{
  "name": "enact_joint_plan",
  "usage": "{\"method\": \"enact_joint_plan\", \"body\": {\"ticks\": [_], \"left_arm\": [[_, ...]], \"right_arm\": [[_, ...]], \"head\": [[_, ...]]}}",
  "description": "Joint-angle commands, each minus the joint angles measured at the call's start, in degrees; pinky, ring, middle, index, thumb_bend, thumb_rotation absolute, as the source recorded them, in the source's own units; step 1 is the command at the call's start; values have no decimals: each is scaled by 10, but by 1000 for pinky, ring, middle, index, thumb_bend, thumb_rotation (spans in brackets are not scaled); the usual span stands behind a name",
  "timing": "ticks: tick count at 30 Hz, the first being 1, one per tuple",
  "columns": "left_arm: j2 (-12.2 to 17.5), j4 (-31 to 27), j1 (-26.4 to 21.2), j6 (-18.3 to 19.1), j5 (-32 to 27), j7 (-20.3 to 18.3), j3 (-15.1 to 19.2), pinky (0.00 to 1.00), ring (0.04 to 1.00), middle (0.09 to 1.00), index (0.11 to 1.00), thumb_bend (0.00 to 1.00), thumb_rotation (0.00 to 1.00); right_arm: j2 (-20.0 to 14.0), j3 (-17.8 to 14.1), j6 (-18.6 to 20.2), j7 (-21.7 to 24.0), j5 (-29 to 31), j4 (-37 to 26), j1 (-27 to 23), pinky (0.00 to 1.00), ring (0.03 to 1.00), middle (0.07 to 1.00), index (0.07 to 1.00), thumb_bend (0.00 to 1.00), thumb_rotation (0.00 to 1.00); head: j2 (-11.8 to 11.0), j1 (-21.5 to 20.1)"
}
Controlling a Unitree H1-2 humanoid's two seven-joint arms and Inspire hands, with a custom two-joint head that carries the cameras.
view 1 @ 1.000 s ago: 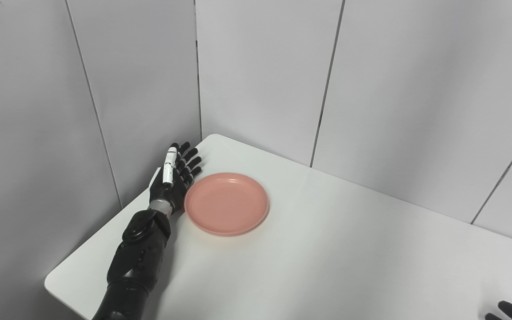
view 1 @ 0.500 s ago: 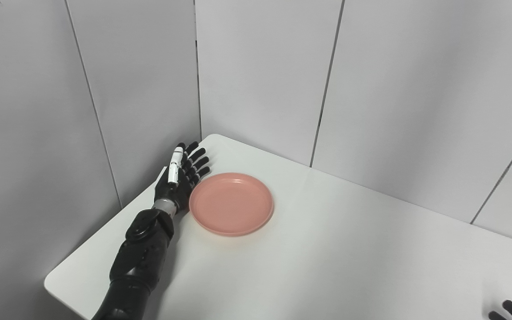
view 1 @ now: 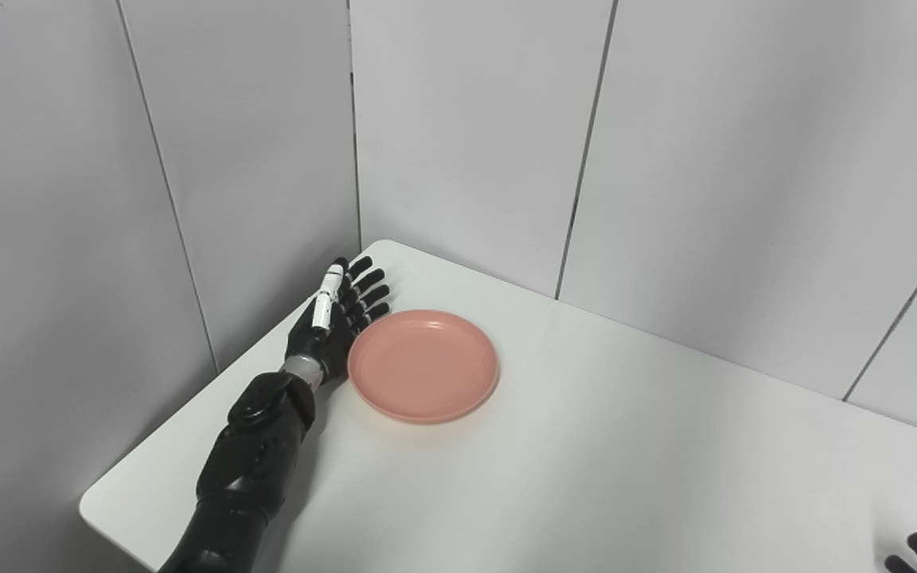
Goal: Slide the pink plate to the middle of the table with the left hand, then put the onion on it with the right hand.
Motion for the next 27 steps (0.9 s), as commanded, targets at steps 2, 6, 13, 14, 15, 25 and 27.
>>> {"method": "enact_joint_plan", "body": {"ticks": [2,6,13,14,15,25,27], "left_arm": [[-12,0,0,31,-1,-2,-9,903,901,903,883,371,1000],[-19,2,-5,33,5,-1,-16,892,892,895,876,380,1000],[-29,7,-13,34,5,-4,-27,873,879,883,866,381,1000],[-29,9,-14,32,5,-7,-30,878,886,890,876,379,1000],[-31,10,-15,29,8,-7,-33,883,889,892,879,379,1000],[-53,-1,-27,33,15,-1,-49,864,869,874,861,406,1000],[-58,-6,-30,34,18,3,-54,847,854,859,846,407,1000]], "right_arm": [[5,-1,11,1,7,-3,3,298,844,897,768,861,720],[3,1,8,5,7,-3,4,305,848,900,777,890,730],[5,1,11,3,7,-7,4,371,901,940,831,897,743],[6,1,10,4,8,-7,4,399,908,946,841,890,745],[7,0,10,2,7,-8,4,427,911,948,845,886,743],[11,5,7,1,2,-14,7,847,980,999,939,809,787],[12,6,10,0,2,-20,8,892,986,1000,950,783,801]], "head": [[1,-2],[2,-6],[6,-13],[7,-17],[7,-17],[12,-34],[12,-36]]}}
